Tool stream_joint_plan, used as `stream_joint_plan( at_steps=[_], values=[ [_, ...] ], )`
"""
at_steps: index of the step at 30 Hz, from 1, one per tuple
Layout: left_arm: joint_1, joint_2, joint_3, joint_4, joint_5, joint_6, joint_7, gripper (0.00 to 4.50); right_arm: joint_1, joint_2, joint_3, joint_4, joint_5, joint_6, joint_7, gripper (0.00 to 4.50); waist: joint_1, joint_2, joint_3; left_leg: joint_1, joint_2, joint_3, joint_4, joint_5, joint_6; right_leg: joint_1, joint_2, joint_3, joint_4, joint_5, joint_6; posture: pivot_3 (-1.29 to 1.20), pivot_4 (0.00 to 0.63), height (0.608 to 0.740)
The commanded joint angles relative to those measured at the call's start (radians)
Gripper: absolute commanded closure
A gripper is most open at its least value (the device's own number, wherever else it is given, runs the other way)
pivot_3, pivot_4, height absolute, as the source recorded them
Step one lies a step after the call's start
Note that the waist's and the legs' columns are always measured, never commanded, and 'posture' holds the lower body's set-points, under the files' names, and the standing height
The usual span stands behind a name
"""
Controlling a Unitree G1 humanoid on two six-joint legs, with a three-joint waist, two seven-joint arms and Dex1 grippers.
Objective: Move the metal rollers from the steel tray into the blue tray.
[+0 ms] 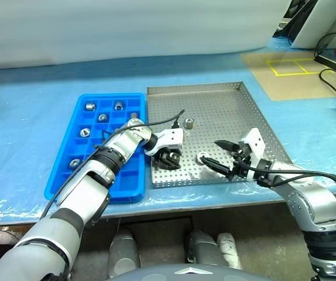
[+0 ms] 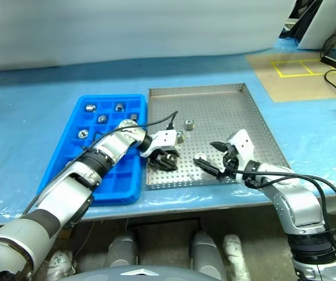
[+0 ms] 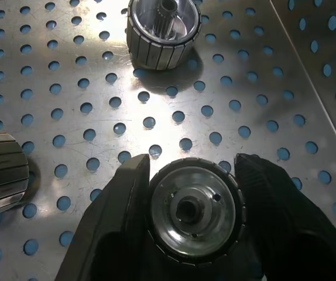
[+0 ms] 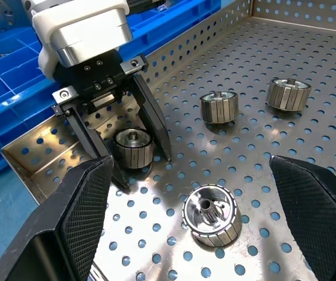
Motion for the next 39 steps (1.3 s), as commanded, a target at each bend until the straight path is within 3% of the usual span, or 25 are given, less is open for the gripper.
stream_joint_plan(
  at_steps=[1,8,11,15,18,21,26,32,39],
  values=[
    [0.0,0.01,0.023,-0.011,-0.003,0.007,-0.021,2.62,-0.018,-0.001,0.002,-0.022,0.009,-0.008,0.006,0.0,-0.001,0.0,0.0,0.0,0.0,0.0,0.0,0.0,0.0,0.0,0.0,0.0,-0.001,0.0,0.0,-0.22,0.15,0.74],
    [-0.031,-0.007,0.15,-0.064,-0.096,0.051,0.039,2.62,-0.001,-0.009,-0.008,-0.026,0.044,-0.008,0.052,0.0,-0.001,0.0,0.0,-0.002,0.0,0.0,-0.003,-0.001,0.001,0.0,0.0,-0.002,-0.006,0.0,0.0,-0.2,0.15,0.74],
    [-0.016,0.011,0.227,-0.207,-0.18,0.145,0.027,2.62,-0.016,-0.012,-0.016,-0.022,0.071,0.006,0.076,0.0,-0.001,0.0,0.001,-0.004,0.001,0.0,-0.003,-0.001,0.002,0.0,0.0,-0.003,-0.006,0.0,0.0,-0.19,0.15,0.74],
    [0.086,0.101,0.267,-0.479,-0.248,0.286,0.003,2.62,-0.107,-0.04,-0.031,-0.024,0.143,0.07,0.121,0.0,-0.007,0.002,0.001,-0.004,0.001,0.001,-0.003,-0.002,0.003,0.0,0.0,-0.004,-0.008,0.0,0.0,-0.17,0.15,0.74],
    [0.18,0.203,0.329,-0.662,-0.294,0.396,0.034,2.62,-0.213,-0.047,0.027,-0.001,0.154,0.096,0.169,0.0,-0.013,0.004,0.002,-0.002,0.002,0.001,-0.005,-0.002,0.002,-0.001,0.0,-0.004,-0.007,0.0,0.0,-0.13,0.15,0.74],
    [0.293,0.282,0.425,-0.801,-0.333,0.513,0.128,2.62,-0.317,-0.004,0.116,0.05,0.128,0.09,0.207,0.0,-0.01,0.004,0.002,-0.001,0.003,0.001,-0.007,-0.001,0.001,-0.002,0.001,-0.006,-0.006,0.0,0.0,-0.09,0.15,0.74],
    [0.484,0.315,0.588,-0.969,-0.375,0.636,0.314,2.62,-0.441,0.093,0.251,0.153,0.075,0.054,0.257,0.0,0.004,0.005,0.003,-0.004,0.002,0.0,-0.007,0.0,-0.001,-0.002,0.0,-0.009,-0.007,0.0,-0.001,0.04,0.15,0.74],
    [0.628,0.331,0.645,-1.061,-0.394,0.677,0.434,2.62,-0.516,0.148,0.318,0.279,0.021,-0.015,0.334,0.0,0.053,0.004,0.003,-0.014,0.003,-0.003,-0.005,0.0,-0.001,-0.009,0.0,-0.01,-0.006,0.0,-0.001,0.18,0.15,0.74],
    [0.718,0.326,0.652,-1.081,-0.393,0.678,0.548,2.62,-0.585,0.165,0.326,0.396,-0.038,-0.077,0.394,0.0,0.081,0.004,0.003,-0.015,0.003,-0.003,-0.004,0.0,-0.002,-0.011,0.0,-0.011,-0.004,0.0,0.0,0.24,0.15,0.74]
  ],
)
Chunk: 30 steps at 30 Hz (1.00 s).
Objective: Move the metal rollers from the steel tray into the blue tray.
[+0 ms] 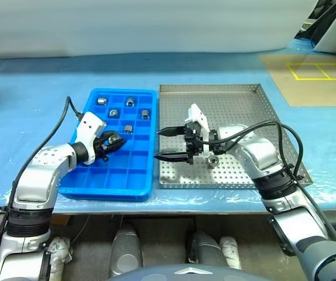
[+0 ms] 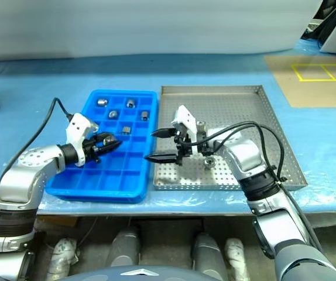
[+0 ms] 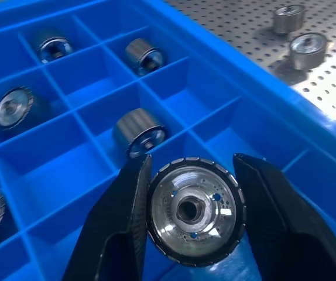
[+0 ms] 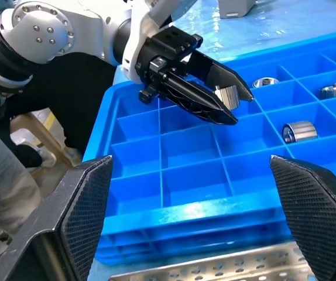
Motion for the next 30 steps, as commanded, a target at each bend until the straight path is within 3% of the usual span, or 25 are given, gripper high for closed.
stream_joint_plan(
  at_steps=[1,6,14,19,30],
  values=[
    [0.059,0.013,0.028,-0.081,-0.023,0.002,0.032,2.62,-0.032,-0.009,-0.015,0.031,-0.018,-0.042,0.039,0.0,0.002,0.0,0.0,0.0,0.0,0.0,0.0,0.0,0.0,0.0,0.0,0.0,0.0,0.0,0.0,0.24,0.15,0.74],
    [0.058,-0.048,0.083,0.003,0.006,-0.085,0.182,2.62,-0.027,0.0,-0.011,0.05,-0.037,-0.057,0.06,0.0,0.009,0.0,0.0,0.0,0.0,-0.001,0.0,0.0,-0.001,0.0,0.0,0.0,0.001,0.0,0.0,0.27,0.15,0.74],
    [-0.082,-0.144,0.005,0.154,0.054,-0.189,0.287,2.62,-0.024,0.025,-0.005,0.072,-0.072,-0.078,0.062,0.0,0.031,-0.002,0.0,0.0,0.0,-0.001,0.004,0.001,-0.001,0.0,0.0,0.0,0.004,0.0,0.0,0.26,0.15,0.74],
    [-0.074,-0.138,-0.043,0.168,0.058,-0.192,0.259,2.62,-0.008,0.008,-0.02,0.063,-0.087,-0.081,0.058,0.0,0.028,-0.002,0.0,0.0,-0.001,-0.001,0.005,0.0,0.0,-0.002,0.0,0.0,0.01,0.0,0.0,0.23,0.15,0.74],
    [-0.062,-0.095,-0.001,0.18,0.032,-0.18,0.256,2.62,0.032,-0.009,-0.032,0.024,-0.088,-0.073,0.022,0.0,0.025,-0.002,0.0,0.001,0.0,-0.001,0.006,0.001,-0.002,-0.004,0.0,0.001,0.014,0.0,-0.001,0.19,0.15,0.74]
  ],
)
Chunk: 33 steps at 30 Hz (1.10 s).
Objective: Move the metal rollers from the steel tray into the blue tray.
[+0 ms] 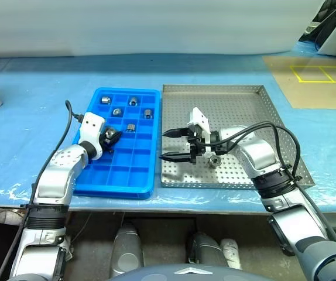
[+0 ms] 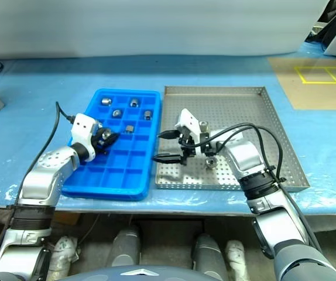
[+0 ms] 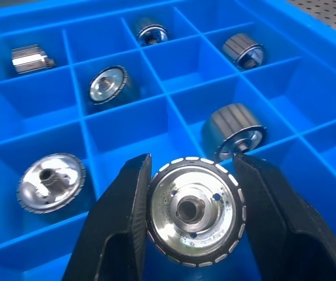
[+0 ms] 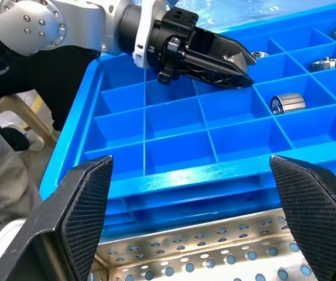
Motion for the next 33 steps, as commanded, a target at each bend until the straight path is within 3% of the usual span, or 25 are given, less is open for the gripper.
stream_joint_plan(
  at_steps=[1,3,4,9,19,25,28,33],
  values=[
    [-0.008,0.011,0.023,-0.012,-0.018,-0.008,-0.001,2.62,0.006,-0.005,-0.022,-0.044,0.003,-0.007,-0.006,0.0,0.001,0.0,0.0,0.0,0.0,0.0,0.0,0.0,0.0,0.0,0.0,0.0,0.0,0.0,0.0,0.19,0.15,0.74],
    [-0.011,0.011,0.018,-0.006,-0.012,-0.011,0.001,2.62,0.008,-0.003,-0.022,-0.041,0.0,-0.011,-0.013,0.0,0.001,0.0,0.0,0.0,0.0,0.0,0.0,0.0,0.0,0.0,0.0,0.0,0.0,0.0,0.0,0.19,0.15,0.74],
    [-0.011,0.01,0.016,-0.002,-0.016,-0.008,-0.005,1.89,0.011,-0.003,-0.02,-0.041,-0.003,-0.015,-0.015,0.0,0.001,0.0,0.0,0.0,0.0,0.0,0.0,0.0,0.0,0.0,0.0,0.0,0.0,0.0,0.0,0.19,0.15,0.74],
    [-0.014,0.021,-0.018,-0.016,-0.014,0.009,-0.038,0.32,0.025,-0.004,-0.021,-0.044,-0.007,-0.023,-0.02,0.0,0.001,0.0,0.0,-0.001,0.0,0.0,0.0,0.0,0.0,0.0,0.0,0.0,0.0,0.0,0.0,0.19,0.15,0.74],
    [-0.226,0.039,-0.052,-0.049,-0.142,0.06,-0.215,0.32,0.05,-0.109,-0.106,-0.14,0.054,0.043,0.005,0.0,0.001,-0.001,0.0,-0.002,-0.001,0.0,0.002,0.0,0.0,0.0,0.0,0.001,0.0,0.0,0.0,0.1,0.15,0.74],
    [-0.423,-0.024,-0.242,0.22,-0.058,-0.069,-0.379,0.32,0.129,-0.206,-0.211,-0.153,0.048,0.046,-0.046,0.0,-0.005,-0.001,0.0,0.0,-0.001,0.001,0.002,0.0,0.0,0.001,0.0,0.002,0.001,0.0,0.0,-0.01,0.15,0.74],
    [-0.508,-0.107,-0.365,0.395,0.019,-0.189,-0.468,0.32,0.216,-0.23,-0.277,-0.224,0.063,0.072,-0.11,0.0,-0.01,-0.001,0.0,0.0,-0.002,0.002,0.003,0.0,0.001,0.001,0.0,0.003,0.001,0.0,0.001,-0.11,0.15,0.74],
    [-0.622,-0.25,-0.438,0.62,0.061,-0.325,-0.591,0.32,0.344,-0.226,-0.349,-0.361,0.069,0.106,-0.224,0.0,-0.052,-0.001,0.0,-0.001,-0.002,0.002,0.003,0.0,0.003,0.001,0.0,0.005,0.0,0.002,0.004,-0.26,0.15,0.74]
  ],
)
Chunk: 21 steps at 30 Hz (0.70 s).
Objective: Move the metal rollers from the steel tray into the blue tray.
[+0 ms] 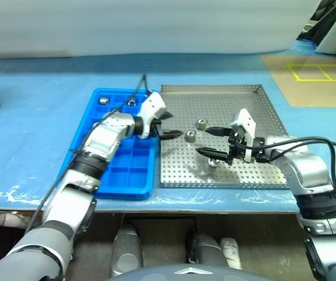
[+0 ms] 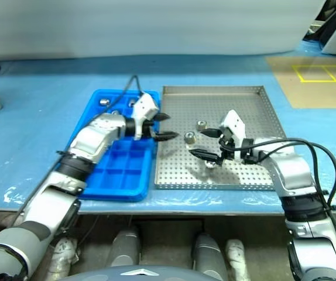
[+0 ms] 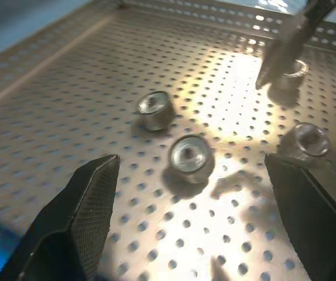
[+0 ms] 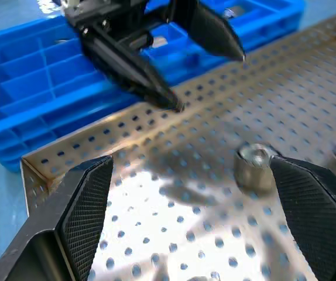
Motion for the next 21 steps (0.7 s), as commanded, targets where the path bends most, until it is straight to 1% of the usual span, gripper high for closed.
stream_joint_plan(
  at_steps=[1,5,7,9,11,14,17,21],
  values=[
    [-0.092,-0.072,-0.031,0.113,0.026,-0.118,-0.083,0.32,0.041,0.013,-0.066,-0.133,0.027,0.024,-0.093,0.0,-0.019,0.0,0.0,0.0,0.0,0.0,0.0,0.0,0.0,0.0,0.0,0.0,0.0,0.0,0.0,-0.28,0.15,0.74],
    [-0.167,-0.147,-0.054,0.273,0.08,-0.225,-0.142,0.32,0.097,0.044,-0.108,-0.221,0.058,0.063,-0.173,0.0,-0.064,0.0,0.0,0.003,-0.001,0.001,0.0,0.0,0.0,0.001,0.0,0.003,0.0,0.0,0.0,-0.36,0.15,0.74],
    [-0.19,-0.169,-0.066,0.345,0.111,-0.277,-0.163,0.32,0.149,0.039,-0.13,-0.251,0.059,0.069,-0.196,0.0,-0.075,0.0,0.0,0.007,-0.001,0.002,0.0,-0.001,0.0,0.004,0.0,0.005,-0.002,-0.002,-0.003,-0.38,0.15,0.74],
    [-0.209,-0.186,-0.069,0.412,0.139,-0.315,-0.173,0.32,0.194,0.036,-0.166,-0.274,0.072,0.075,-0.216,0.0,-0.082,0.0,0.0,0.008,-0.001,0.003,0.0,-0.001,0.001,0.006,0.0,0.007,-0.004,-0.002,-0.003,-0.4,0.15,0.74],
    [-0.219,-0.198,-0.069,0.461,0.161,-0.348,-0.18,0.32,0.237,0.034,-0.198,-0.304,0.087,0.085,-0.237,0.0,-0.091,0.0,0.0,0.009,-0.002,0.004,0.0,-0.002,0.002,0.007,0.0,0.009,-0.006,-0.001,-0.002,-0.42,0.15,0.74],
    [-0.226,-0.207,-0.068,0.506,0.186,-0.382,-0.192,0.32,0.281,0.027,-0.215,-0.338,0.101,0.095,-0.261,0.0,-0.097,0.0,0.0,0.008,-0.003,0.005,0.003,-0.004,0.006,0.007,0.0,0.013,-0.007,0.0,-0.001,-0.44,0.15,0.74],
    [-0.223,-0.209,-0.072,0.541,0.219,-0.411,-0.2,0.32,0.293,0.019,-0.222,-0.342,0.107,0.097,-0.271,0.0,-0.107,0.0,0.0,0.011,-0.004,0.009,0.004,-0.007,0.01,0.008,0.0,0.017,-0.009,0.0,0.0,-0.44,0.15,0.74],
    [-0.232,-0.207,-0.062,0.599,0.263,-0.445,-0.169,0.32,0.296,0.011,-0.225,-0.341,0.116,0.103,-0.273,0.0,-0.117,0.0,0.0,0.011,-0.004,0.011,0.004,-0.008,0.012,0.011,0.0,0.018,-0.015,0.002,0.003,-0.43,0.15,0.74]
  ],
)
